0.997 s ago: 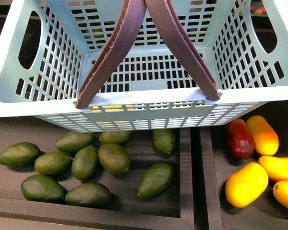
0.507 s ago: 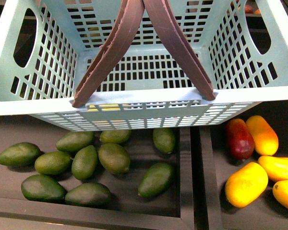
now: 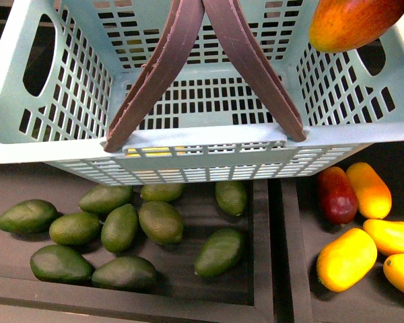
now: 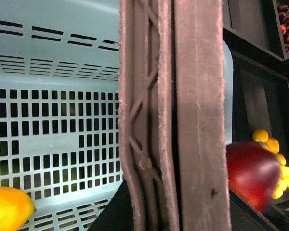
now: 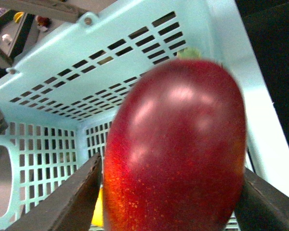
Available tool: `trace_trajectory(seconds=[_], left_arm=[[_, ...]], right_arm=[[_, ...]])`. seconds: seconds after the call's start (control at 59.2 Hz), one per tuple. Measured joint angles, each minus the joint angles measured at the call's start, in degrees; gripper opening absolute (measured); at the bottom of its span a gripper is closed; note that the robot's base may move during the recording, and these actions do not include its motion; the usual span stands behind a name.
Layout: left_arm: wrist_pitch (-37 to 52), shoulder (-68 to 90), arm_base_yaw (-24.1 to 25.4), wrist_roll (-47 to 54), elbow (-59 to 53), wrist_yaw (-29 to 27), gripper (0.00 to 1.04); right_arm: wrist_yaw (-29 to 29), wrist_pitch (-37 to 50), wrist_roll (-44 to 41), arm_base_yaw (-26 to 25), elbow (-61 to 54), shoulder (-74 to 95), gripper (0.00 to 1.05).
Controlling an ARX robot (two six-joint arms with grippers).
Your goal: Pick lemon and mango into basket
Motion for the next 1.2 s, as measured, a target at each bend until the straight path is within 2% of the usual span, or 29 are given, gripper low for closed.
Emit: trace_trajectory(seconds=[0.118,0.152,0.237,0.287,0.439,0.473,0.541,0.608,0.642,0.946,0.98,1.014,1.048,1.2], left_arm=[[0.0,0.0,0.0,0.0,0.0,-0.1,0.16],[0.0,0.0,0.0,0.0,0.0,0.0,0.16],[-0.1,0.0,-0.1,0.3,0.0,0.2,0.16],[-0.1,0.0,-0.1,0.1,0.0,0.1,0.16],[-0.1,0.0,0.1,0.2,0.0,0.0,0.16],[-0.1,0.0,0.1,0.1,0.0,0.0,0.16],[-0.1,0.0,0.1,0.0,0.0,0.0,0.16],[-0.1,0.0,0.0,0.2,0.0,0.0,0.16],[-0.1,0.0,-0.1,0.2,0.0,0.1,0.16],[-0.1,0.0,0.0,0.0,0.0,0.1,0.16],[-0.1,0.0,0.0,-0.1,0.0,0.1,0.16],[-0.1,0.0,0.0,-0.1,0.0,0.1,0.16],[-0.1,0.0,0.0,-0.1,0.0,0.1,0.16],[-0.1,0.0,0.1,-0.1,0.0,0.1,0.16]], right_arm=[[0.4,-0.1,0.0,-0.1,1.0,0.5,0.96],[0.5,-0.2,0.0,-0.3,1.0,0.1,0.98],[1.2,-0.9,-0.5,-1.0,0.6,-1.7,0.96],[3.4,-2.5,-2.4,-1.7,-0.7,-4.5,0.96],[9.3,-12.7,-7.7,-8.0,-9.2,-19.6,0.96],[8.6,-10.0,-10.1,-9.3,-11.4,-21.9,0.93],[5.6,3.6,-16.8,-11.3,-17.7,-25.6,0.83],[2.9,17.8,-24.9,-12.6,-24.5,-28.8,0.67],[2.4,20.2,-27.3,-13.2,-26.5,-29.9,0.6],[-1.0,21.0,-31.2,-16.9,-35.3,-37.8,0.11],[-1.4,20.7,-31.4,-17.4,-36.3,-39.2,0.03],[-5.1,19.9,-31.8,-19.6,-37.5,-41.0,0.02],[-6.1,19.5,-31.8,-20.7,-38.0,-41.9,0.02],[-6.4,17.3,-31.8,-22.4,-40.4,-46.6,0.02]])
